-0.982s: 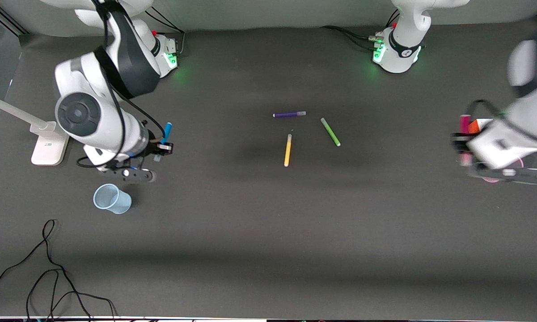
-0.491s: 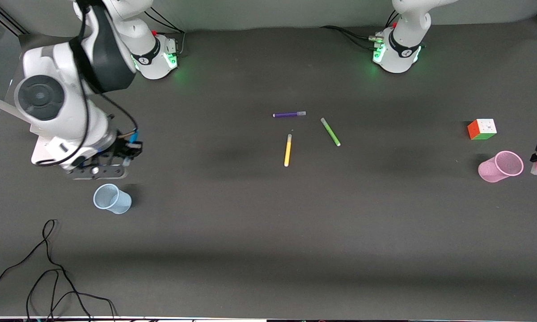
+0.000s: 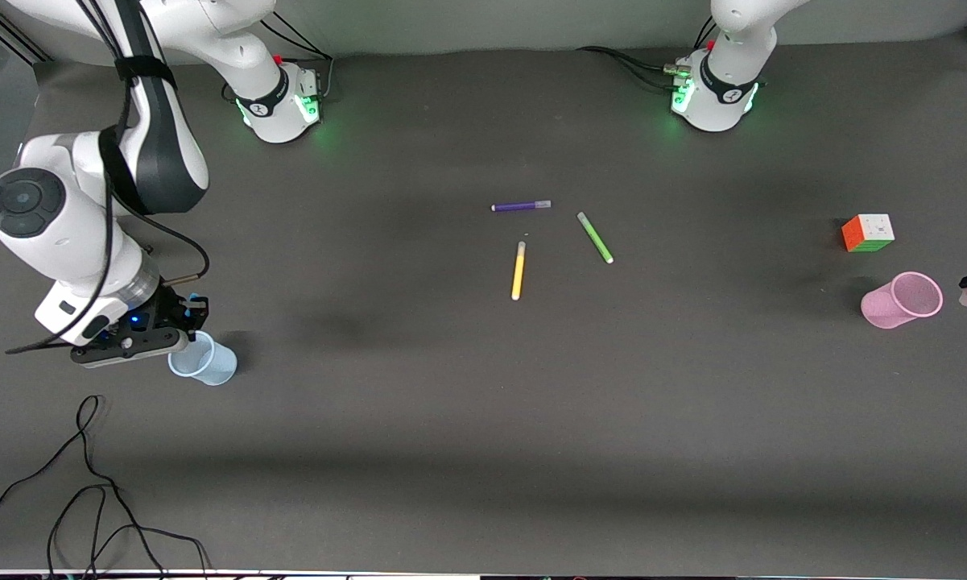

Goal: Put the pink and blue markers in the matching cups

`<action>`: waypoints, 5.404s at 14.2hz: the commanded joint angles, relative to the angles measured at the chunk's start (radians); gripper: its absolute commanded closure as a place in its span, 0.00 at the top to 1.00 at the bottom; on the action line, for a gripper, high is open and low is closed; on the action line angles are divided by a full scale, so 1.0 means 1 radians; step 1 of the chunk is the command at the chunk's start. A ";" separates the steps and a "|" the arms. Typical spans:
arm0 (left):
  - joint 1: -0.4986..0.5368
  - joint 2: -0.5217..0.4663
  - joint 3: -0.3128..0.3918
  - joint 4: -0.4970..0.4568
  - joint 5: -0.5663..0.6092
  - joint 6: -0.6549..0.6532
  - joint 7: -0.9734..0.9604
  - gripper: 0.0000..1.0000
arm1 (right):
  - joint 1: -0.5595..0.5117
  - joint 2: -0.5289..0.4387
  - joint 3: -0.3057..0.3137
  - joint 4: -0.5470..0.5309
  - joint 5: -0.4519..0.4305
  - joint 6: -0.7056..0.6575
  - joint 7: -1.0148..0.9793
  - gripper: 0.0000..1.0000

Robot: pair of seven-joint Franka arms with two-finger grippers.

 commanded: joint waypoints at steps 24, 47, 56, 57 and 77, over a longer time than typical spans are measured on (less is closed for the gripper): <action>0.131 0.184 -0.016 0.035 -0.249 -0.020 0.261 1.00 | -0.049 0.063 -0.090 -0.345 0.101 0.712 -0.225 0.00; -0.629 -0.132 -0.019 0.193 0.397 -0.310 -1.534 1.00 | -0.044 0.071 -0.073 -0.233 0.190 0.461 -0.222 1.00; -0.578 -0.273 0.000 -0.051 0.402 -0.135 -1.528 1.00 | -0.003 -0.061 -0.062 0.114 0.248 -0.239 -0.186 1.00; -0.577 -0.272 0.004 -0.050 0.402 -0.140 -1.533 1.00 | -0.003 -0.062 -0.062 0.177 0.248 -0.336 -0.173 1.00; -0.575 -0.262 0.020 -0.037 0.399 -0.143 -1.511 1.00 | 0.036 -0.204 -0.070 0.288 0.192 -0.650 -0.033 1.00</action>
